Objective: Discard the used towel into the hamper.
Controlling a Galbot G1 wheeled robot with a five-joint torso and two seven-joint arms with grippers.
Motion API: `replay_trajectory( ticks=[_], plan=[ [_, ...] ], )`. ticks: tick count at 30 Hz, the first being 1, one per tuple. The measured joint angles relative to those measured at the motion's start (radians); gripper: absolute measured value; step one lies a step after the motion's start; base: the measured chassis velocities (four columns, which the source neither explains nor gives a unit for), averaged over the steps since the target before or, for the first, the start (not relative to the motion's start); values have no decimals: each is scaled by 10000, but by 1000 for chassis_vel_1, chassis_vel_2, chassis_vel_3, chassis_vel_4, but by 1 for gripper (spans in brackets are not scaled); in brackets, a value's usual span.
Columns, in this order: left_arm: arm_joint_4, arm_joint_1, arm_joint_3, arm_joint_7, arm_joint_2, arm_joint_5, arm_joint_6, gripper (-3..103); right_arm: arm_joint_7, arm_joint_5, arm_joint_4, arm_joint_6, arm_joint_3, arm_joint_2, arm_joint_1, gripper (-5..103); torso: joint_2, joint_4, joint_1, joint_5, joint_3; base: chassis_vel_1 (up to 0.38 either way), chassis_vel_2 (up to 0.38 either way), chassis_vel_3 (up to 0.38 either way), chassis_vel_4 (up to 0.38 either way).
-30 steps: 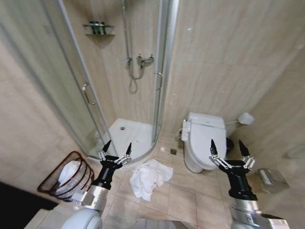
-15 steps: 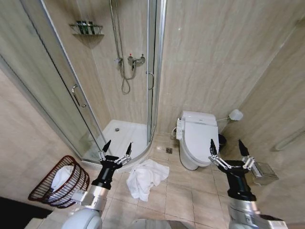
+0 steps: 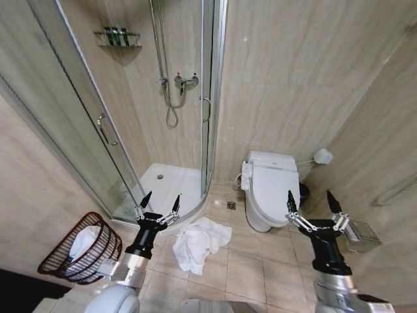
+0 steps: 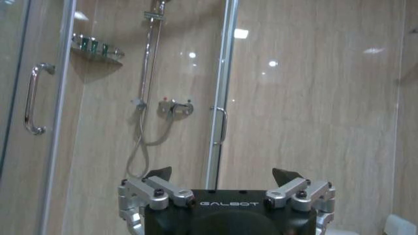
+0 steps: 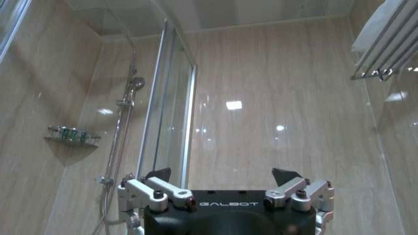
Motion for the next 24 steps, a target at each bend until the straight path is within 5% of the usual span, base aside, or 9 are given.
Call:
replay_trajectory(
  ticks=[24],
  plan=[
    [0, 0, 0, 0, 0, 0, 0, 100, 139, -152, 12, 82, -57, 21, 14, 100, -1412, 0, -638, 0, -773, 0, 0, 0, 0]
  ],
)
